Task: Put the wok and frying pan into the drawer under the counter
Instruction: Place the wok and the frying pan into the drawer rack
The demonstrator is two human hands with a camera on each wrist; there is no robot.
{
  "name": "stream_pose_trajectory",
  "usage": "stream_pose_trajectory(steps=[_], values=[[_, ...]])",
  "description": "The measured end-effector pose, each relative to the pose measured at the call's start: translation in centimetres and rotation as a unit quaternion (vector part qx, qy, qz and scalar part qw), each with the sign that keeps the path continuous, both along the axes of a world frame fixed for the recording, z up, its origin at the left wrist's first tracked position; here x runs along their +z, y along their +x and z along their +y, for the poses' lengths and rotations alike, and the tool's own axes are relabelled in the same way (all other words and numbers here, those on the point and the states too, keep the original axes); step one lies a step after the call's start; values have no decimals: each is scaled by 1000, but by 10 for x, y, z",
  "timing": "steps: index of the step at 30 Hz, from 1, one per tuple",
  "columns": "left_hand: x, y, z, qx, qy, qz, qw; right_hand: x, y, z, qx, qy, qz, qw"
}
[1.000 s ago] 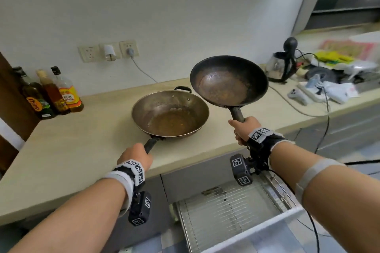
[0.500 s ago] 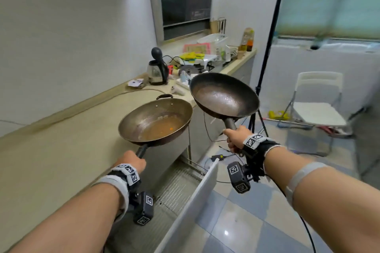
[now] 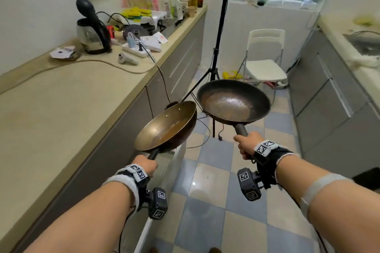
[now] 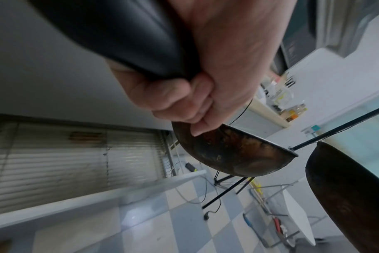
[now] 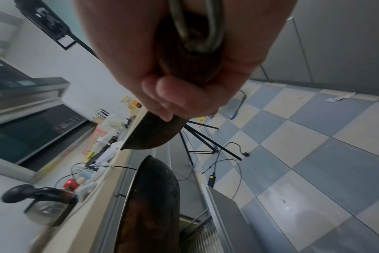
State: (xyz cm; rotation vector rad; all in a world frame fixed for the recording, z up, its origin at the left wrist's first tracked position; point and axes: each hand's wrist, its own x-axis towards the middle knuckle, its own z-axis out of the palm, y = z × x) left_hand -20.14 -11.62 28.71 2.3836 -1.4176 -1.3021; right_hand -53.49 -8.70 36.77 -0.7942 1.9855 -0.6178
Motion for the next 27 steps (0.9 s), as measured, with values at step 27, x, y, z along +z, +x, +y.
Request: stream_pose_trajectory(steps=[27], values=[[-239,131,-15,120,131,0,984,-214,195,-124,118,206,52,970]])
